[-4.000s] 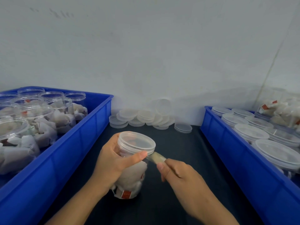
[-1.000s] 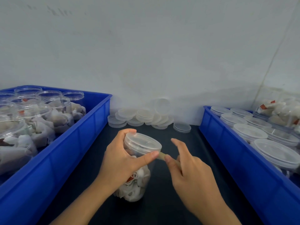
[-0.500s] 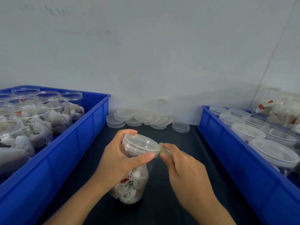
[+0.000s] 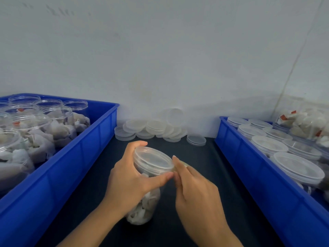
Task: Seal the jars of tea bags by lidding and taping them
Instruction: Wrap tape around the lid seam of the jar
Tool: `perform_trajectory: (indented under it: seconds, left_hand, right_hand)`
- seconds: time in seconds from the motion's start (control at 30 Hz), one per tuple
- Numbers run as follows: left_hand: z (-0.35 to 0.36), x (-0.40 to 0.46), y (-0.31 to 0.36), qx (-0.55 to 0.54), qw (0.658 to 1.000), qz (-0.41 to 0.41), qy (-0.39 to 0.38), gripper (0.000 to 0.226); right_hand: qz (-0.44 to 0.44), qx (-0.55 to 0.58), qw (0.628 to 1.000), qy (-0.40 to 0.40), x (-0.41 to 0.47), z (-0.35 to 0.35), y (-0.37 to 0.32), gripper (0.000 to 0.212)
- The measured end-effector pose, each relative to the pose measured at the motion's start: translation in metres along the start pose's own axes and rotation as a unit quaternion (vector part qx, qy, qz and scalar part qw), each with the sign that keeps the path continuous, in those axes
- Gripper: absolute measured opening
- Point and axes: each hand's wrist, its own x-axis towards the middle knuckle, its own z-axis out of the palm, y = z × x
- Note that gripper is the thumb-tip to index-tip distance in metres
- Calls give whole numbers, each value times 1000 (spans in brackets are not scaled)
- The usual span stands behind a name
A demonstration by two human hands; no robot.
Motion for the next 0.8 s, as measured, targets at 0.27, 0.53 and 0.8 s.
perform_trajectory:
  seconds: [0.27,0.53,0.8]
  left_hand:
    - [-1,-6,7,92,994,37,38,97]
    - [-2,-6,10,142,988,67,7,97]
    - [2,-13,16,159,983,89,29,91]
  right_hand:
    - [173,72,969,-163,1,-7,11,41]
    - [138,5,981,-139,0,-6,7,27]
    - [179,-9,974,-140,4,7,4,18]
